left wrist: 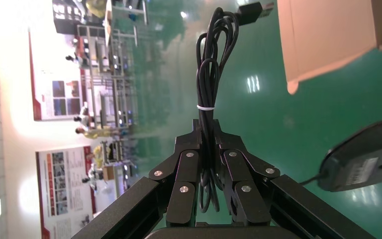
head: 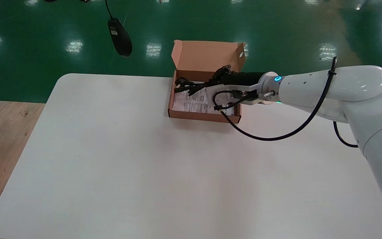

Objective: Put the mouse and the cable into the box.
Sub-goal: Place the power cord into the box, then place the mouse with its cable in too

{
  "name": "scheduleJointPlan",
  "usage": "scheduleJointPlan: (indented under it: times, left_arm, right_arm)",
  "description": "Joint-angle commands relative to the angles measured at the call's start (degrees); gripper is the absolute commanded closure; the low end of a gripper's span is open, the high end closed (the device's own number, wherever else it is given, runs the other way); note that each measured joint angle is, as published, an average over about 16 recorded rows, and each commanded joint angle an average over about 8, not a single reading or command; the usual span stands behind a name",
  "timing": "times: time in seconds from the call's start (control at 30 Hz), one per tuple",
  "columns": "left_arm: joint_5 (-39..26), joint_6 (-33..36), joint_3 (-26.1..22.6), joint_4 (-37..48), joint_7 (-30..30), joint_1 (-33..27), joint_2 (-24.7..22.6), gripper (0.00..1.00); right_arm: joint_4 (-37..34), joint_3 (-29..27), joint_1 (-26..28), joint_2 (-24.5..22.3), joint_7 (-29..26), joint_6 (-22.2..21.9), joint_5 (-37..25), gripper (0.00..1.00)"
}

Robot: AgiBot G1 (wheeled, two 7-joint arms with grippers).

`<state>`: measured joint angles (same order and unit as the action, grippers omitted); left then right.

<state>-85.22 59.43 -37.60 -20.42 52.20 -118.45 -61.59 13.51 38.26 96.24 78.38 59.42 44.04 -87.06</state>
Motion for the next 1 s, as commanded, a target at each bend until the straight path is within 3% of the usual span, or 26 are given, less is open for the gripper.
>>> scheduleJointPlan:
  times: [0.03,0.17,0.23,0.43,0.5,1.0]
  left_arm:
    - [-0.27,-0.01,-0.13,2.34,1.08,-0.76,-0.43,1.00]
    - [-1.25,0.42,-0.75,5.04,1.88,-2.16,-0.82,1.00]
    - [-1.78,0.84,-1.10,6.04,2.01,-2.82,-0.91,1.00]
    - [-3.28,2.60,-2.18,7.87,1.54,-4.44,-1.00,1.00]
    - [-3.63,3.07,-2.45,8.09,1.30,-4.77,-1.13,1.00]
    - [-3.19,5.15,-2.61,8.97,-0.13,-3.19,-3.59,1.00]
  right_arm:
    - [0.97,0.92,-0.63,0.05,-0.08,0.03,0.42,1.00]
    - [2.25,3.11,-1.41,0.04,-0.56,-0.70,1.37,0.96]
    - [2.69,4.15,-1.62,0.02,-0.88,-1.19,1.89,0.86]
    - [3.40,6.98,-1.68,-0.04,-1.86,-2.37,3.66,0.16]
    - [3.53,7.84,-1.64,-0.06,-2.10,-2.66,4.29,0.00]
    - [2.75,12.50,-0.43,-0.38,-3.25,-4.70,9.41,0.00]
